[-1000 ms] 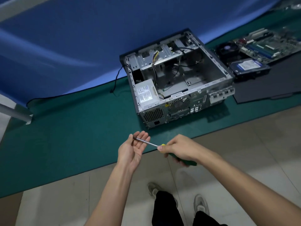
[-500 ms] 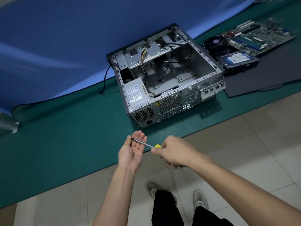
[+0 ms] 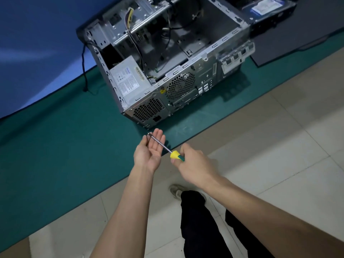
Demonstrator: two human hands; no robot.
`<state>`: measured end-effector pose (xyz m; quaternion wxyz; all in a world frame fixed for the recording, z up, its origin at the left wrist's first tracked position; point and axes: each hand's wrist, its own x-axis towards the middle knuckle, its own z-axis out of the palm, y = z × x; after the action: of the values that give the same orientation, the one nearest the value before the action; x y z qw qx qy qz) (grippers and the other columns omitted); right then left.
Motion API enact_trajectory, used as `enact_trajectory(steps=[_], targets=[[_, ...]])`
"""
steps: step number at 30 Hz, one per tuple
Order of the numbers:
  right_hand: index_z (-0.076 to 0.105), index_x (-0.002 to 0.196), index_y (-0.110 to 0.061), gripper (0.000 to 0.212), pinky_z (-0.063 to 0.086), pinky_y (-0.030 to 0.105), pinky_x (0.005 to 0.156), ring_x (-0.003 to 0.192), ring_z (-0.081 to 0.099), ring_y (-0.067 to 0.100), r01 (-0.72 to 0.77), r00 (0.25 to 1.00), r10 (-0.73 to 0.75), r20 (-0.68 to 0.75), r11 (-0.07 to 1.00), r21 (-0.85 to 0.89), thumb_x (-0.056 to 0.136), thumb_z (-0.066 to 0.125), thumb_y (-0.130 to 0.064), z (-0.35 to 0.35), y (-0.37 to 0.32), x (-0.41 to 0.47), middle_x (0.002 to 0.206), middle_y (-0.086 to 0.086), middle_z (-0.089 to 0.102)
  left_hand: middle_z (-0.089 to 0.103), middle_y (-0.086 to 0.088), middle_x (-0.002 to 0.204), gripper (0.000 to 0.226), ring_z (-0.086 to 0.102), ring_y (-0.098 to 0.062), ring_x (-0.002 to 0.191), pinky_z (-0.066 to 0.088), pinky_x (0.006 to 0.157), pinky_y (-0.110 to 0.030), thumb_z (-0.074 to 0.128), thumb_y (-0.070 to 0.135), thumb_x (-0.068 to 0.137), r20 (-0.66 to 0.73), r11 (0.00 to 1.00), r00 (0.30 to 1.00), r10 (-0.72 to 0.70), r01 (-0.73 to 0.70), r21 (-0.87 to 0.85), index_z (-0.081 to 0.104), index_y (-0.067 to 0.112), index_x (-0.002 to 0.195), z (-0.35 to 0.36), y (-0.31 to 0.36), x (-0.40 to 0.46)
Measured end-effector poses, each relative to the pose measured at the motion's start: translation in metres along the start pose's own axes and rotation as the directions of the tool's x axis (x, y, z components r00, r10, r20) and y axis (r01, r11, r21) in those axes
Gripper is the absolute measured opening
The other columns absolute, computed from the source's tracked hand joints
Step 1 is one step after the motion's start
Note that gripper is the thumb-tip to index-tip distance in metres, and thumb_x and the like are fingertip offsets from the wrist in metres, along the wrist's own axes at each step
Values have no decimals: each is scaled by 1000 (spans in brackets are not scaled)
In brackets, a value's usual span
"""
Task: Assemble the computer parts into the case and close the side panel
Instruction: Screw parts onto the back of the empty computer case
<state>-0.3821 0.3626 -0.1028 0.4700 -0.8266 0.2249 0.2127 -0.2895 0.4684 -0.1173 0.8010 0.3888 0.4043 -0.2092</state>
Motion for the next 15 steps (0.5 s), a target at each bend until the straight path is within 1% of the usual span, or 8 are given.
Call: enact_trajectory(steps=[3,6,8,9,12,15], targets=[[39,87,-23,23,33,31,51,68,50,20,-36,999,40,-32,995,94,94,53,-40,15,4,5,71,-7,48,72,-13,80,27,68,-22,78,55,62,-34,35,15,102,-4,999,1000,-20,20,36,55,2,92,1,4,10],[40,89,-24,20,36,31,52,63,49,14,-51,998,56,-32,987,150,95,51,-39,26,5,9,71,-6,51,72,-11,81,24,69,-21,79,55,63,-32,38,12,100,8,995,999,-32,31,93,57,-1,97,3,9,17],[42,91,-22,19,41,34,59,67,52,18,-56,997,64,-37,981,188,95,51,-39,29,4,12,73,-4,54,72,-11,81,21,69,-21,78,56,60,-31,38,10,100,19,993,999,-33,30,113,57,-1,99,6,12,20],[43,93,-22,19,42,35,62,70,54,21,-60,997,69,-37,978,200,95,52,-39,31,3,14,74,-3,55,73,-11,80,20,70,-21,77,57,59,-31,39,10,100,19,993,999,-34,31,116,56,0,100,7,13,22],[45,95,-20,20,44,36,65,73,56,23,-49,997,59,-45,978,202,94,52,-39,33,0,15,77,-1,58,73,-10,78,19,70,-20,75,58,56,-30,39,9,99,15,994,1000,-23,22,108,56,1,99,6,15,25],[46,96,-20,21,43,36,64,74,56,25,-50,997,59,-47,981,186,94,53,-40,34,0,18,76,-1,57,73,-9,80,20,70,-19,77,57,58,-29,40,10,99,-4,994,1000,-17,17,106,58,1,97,3,15,27]])
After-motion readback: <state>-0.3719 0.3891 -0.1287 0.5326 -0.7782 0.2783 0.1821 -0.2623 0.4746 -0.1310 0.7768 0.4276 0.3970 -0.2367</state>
